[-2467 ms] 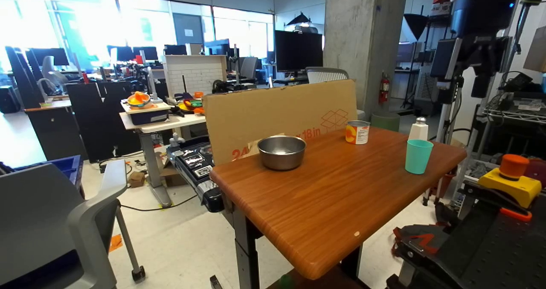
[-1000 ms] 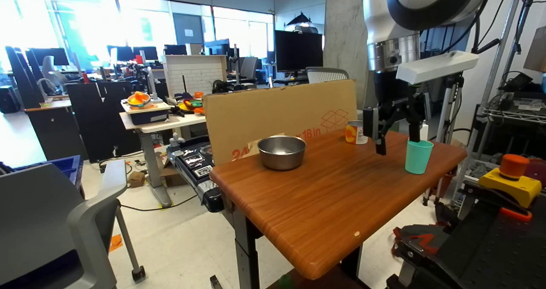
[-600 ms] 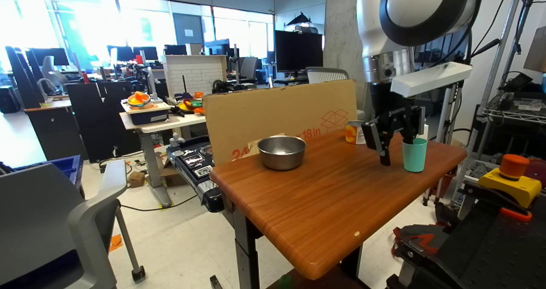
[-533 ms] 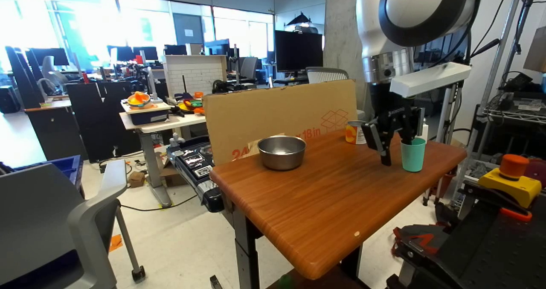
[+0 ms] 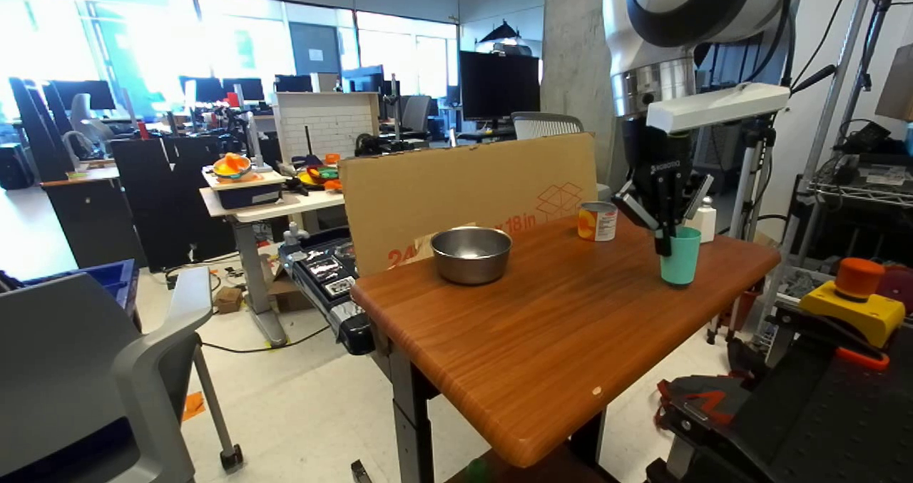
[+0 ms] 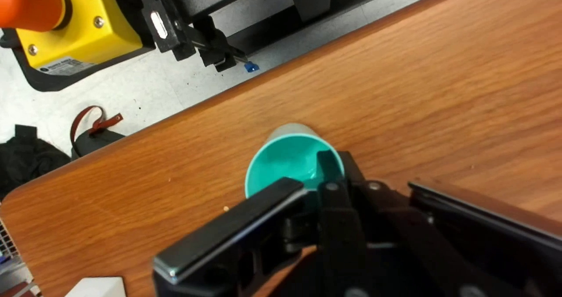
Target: Move the cup to the left on the table
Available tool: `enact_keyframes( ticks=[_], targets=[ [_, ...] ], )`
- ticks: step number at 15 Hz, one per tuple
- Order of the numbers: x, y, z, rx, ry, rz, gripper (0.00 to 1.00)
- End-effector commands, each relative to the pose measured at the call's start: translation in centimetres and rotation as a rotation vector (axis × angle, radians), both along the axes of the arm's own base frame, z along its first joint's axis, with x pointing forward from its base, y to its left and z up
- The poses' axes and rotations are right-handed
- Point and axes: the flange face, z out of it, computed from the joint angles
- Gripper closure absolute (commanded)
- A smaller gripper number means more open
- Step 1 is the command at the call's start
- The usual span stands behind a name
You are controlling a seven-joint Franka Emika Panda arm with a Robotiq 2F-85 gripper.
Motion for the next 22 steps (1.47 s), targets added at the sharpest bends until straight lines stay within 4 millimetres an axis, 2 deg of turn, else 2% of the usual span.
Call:
enact_keyframes(
  ticks=[1,4,7,12,14,17,22],
  targets=[
    [-0.7,0.5,3.4,0.032,-0.008,-0.01,0.99],
    [-1.4,3.4,5.6,0.029,-0.064,0.052,0.99],
    [-1.6,7.5,6.8,0.02,-0.114,0.125,0.99],
    [-1.1,14.4,6.7,0.027,-0.162,0.229,0.99],
    [-0.7,16.4,6.1,0.033,-0.167,0.27,0.99],
    [-0.2,17.9,4.6,0.04,-0.144,0.341,0.99],
    [1.3,18.6,1.5,0.024,-0.095,0.434,0.99]
  ],
)
